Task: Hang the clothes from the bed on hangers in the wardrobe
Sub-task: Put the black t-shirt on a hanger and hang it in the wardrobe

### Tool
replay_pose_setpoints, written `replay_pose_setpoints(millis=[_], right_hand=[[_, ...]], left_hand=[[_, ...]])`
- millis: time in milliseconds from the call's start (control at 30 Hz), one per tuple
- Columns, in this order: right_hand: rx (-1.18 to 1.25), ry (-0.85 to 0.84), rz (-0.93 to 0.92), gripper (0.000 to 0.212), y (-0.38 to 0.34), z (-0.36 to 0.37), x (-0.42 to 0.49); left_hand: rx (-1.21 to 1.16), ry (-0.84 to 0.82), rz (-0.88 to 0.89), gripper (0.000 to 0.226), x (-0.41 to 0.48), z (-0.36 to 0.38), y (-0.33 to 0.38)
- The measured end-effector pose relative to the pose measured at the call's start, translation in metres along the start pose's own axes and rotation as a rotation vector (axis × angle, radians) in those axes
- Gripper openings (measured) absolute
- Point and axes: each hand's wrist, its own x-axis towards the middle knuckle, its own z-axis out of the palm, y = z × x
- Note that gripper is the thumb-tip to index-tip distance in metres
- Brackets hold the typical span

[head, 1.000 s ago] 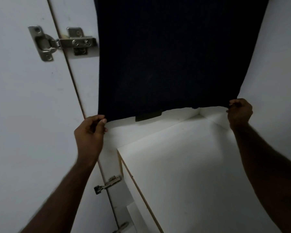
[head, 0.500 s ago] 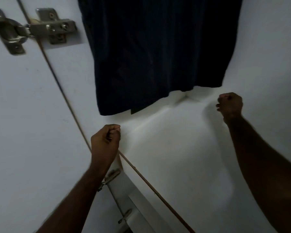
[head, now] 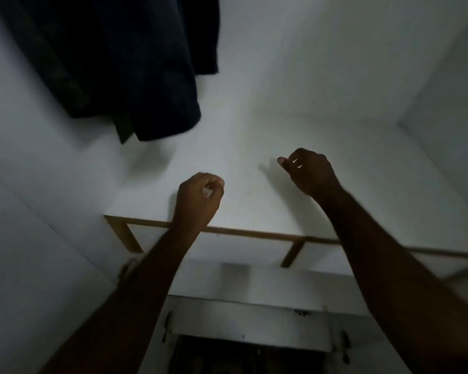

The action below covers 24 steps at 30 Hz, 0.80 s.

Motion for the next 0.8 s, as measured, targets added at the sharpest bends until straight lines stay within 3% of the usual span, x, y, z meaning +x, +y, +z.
replay_pose_setpoints(millis=[100,200,267,333,567,800], right_hand=[[-0.127,0.039,0.022,0.061,0.021,-0.017,-0.073],[-0.284,0.062,0.091,0.088,0.038,-0.03,-0.143],[-0.349,0.016,0.141,0.093,0.045,-0.03,-0.18],[-0.38,0.013,0.181,0.093,0.054,-0.031,-0.22],[-0.39,0.002,0.43,0.094,0.078,-0.032,-0.394],[-0.35,-0.063,0.729,0.09,0.071,0.002,-0.609]], left_hand=[[-0.044,-0.122,0.119,0.013,-0.023,0.029,0.019],[0.047,-0.319,0.27,0.059,-0.051,0.055,0.041],[0.175,-0.397,0.373,0.09,-0.068,0.068,0.049],[0.267,-0.487,0.457,0.103,-0.088,0.078,0.057],[0.383,-0.829,0.728,0.103,-0.212,0.087,0.081],[0.418,-1.147,0.944,0.103,-0.401,0.051,0.111]])
